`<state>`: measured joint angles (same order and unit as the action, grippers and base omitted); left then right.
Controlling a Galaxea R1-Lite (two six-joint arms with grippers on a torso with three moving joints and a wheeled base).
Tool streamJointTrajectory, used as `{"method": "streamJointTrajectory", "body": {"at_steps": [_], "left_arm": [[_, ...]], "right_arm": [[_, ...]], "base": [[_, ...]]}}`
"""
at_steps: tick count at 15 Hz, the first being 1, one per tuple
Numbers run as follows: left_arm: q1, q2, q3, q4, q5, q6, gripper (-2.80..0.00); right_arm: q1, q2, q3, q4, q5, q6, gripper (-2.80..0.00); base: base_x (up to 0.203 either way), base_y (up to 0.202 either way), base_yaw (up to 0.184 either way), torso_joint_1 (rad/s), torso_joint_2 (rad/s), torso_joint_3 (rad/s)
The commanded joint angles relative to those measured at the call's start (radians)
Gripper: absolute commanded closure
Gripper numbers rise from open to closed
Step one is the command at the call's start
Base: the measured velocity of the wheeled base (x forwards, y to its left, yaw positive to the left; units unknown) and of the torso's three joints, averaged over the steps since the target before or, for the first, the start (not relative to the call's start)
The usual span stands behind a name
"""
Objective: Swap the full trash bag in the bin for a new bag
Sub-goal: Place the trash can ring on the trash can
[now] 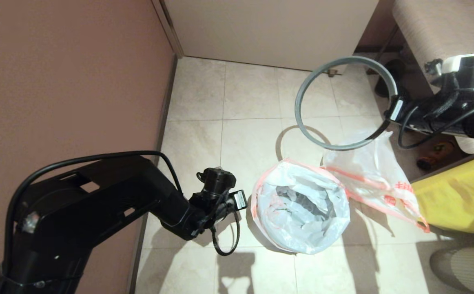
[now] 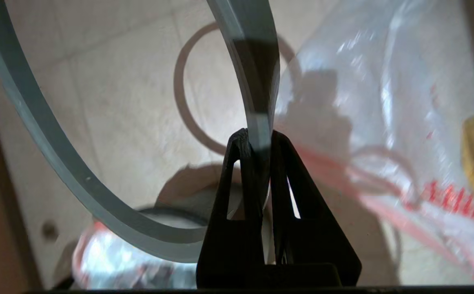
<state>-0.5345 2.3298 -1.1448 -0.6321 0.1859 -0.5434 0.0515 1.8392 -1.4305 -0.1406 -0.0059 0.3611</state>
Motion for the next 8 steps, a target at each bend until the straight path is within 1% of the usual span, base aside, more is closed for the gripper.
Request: {"method": "streamJointTrajectory", "body": {"at_steps": [1,2,3,4,6,8], "left_arm": [[0.013,0.014,-0.007,-0.003,0.001,-0.003,0.0],[0.011,0.016,-0.007,-0.003,0.002,-0.003,0.0],[0.011,0.016,-0.007,-0.003,0.001,-0.001,0.0],[0.01,0.018,-0.009,-0.003,0.001,-0.001,0.0],[0.016,0.026,-0.024,-0.002,0.003,0.01,0.0],[0.025,0.029,-0.027,-0.003,0.01,0.011,0.0]], "right_arm": [[0.001,-0.066,0.062,0.048,0.05,0.018,0.0],[-0.002,-0.085,0.108,0.089,0.103,0.036,0.0],[-0.003,-0.101,0.147,0.119,0.137,0.045,0.0],[0.003,-0.112,0.181,0.156,0.157,0.045,0.0],[0.035,-0.125,0.297,0.227,0.169,0.022,0.0],[0.048,-0.118,0.419,0.228,0.196,-0.019,0.0]], "base": [[0.0,0.0,0.0,0.0,0.0,0.0],[0.0,0.0,0.0,0.0,0.0,0.0],[0.0,0.0,0.0,0.0,0.0,0.0],[0.0,0.0,0.0,0.0,0.0,0.0],[0.0,0.0,0.0,0.0,0.0,0.0],[0.0,0.0,0.0,0.0,0.0,0.0]]}}
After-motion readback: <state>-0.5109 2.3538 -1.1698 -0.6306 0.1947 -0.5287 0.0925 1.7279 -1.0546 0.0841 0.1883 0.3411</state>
